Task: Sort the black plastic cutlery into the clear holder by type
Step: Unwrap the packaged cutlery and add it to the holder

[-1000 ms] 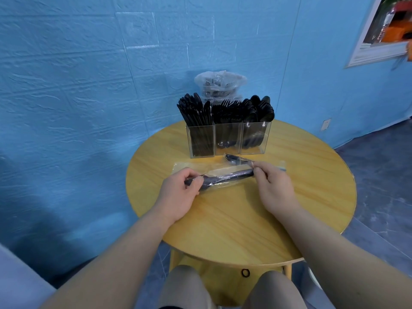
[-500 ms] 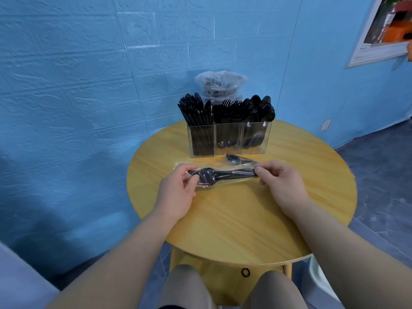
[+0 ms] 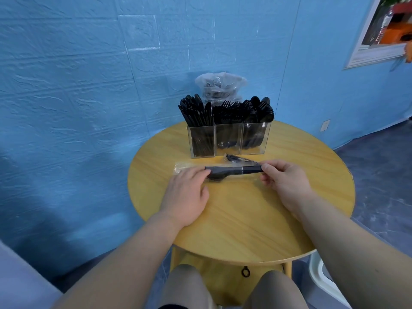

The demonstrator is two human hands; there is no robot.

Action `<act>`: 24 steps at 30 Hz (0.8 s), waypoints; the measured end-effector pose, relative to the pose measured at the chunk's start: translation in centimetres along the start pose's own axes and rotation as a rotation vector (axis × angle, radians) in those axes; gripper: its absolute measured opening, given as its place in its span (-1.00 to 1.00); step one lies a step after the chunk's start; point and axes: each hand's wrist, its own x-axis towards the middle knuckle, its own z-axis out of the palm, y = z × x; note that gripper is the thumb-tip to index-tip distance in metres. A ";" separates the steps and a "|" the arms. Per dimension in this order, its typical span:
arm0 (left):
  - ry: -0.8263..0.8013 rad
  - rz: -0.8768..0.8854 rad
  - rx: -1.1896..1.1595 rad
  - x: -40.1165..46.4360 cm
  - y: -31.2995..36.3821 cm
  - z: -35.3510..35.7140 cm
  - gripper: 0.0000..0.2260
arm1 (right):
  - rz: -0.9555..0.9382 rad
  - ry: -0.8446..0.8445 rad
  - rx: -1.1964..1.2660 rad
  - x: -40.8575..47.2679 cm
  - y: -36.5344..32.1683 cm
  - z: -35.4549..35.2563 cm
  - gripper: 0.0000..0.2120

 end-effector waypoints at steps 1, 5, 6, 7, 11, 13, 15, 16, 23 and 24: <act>-0.051 0.003 -0.002 0.1 -0.1 0.2 -0.62 | 0.006 0.022 0.000 0.0 -0.1 -0.2 -0.91; -0.126 -0.040 0.075 0.6 -0.4 0.4 -0.63 | 0.017 0.136 0.038 0.0 -1.3 -1.9 -0.92; -0.132 -0.041 0.095 0.7 -0.4 0.5 -0.63 | 0.011 0.162 0.050 0.0 -1.7 -2.5 -0.91; -0.143 -0.042 0.113 0.7 -0.4 0.5 -0.62 | 0.004 0.183 0.071 0.0 -2.2 -3.2 -0.88; -0.157 -0.067 0.208 0.8 0.2 -0.1 -0.61 | -0.028 0.225 0.160 -0.5 -4.0 -4.3 -0.87; -0.056 -0.078 0.150 1.4 1.4 -1.2 -0.59 | -0.039 0.208 0.212 -0.8 -4.5 -4.0 -0.88; -0.002 -0.197 -0.266 2.5 3.4 -3.0 -0.59 | -0.038 0.182 0.247 -1.0 -4.8 -3.2 -0.90; -0.014 -0.282 -0.552 3.1 4.4 -3.9 -0.63 | -0.035 0.166 0.266 -1.2 -4.8 -2.7 -0.92; 0.064 -0.535 -1.248 5.6 5.4 -6.7 -0.93 | -0.017 -0.087 0.317 -2.5 -4.2 -0.3 -0.92; 0.079 -0.516 -1.224 5.7 5.2 -6.9 -0.93 | -0.025 -0.120 0.257 -2.6 -4.2 -0.4 -0.91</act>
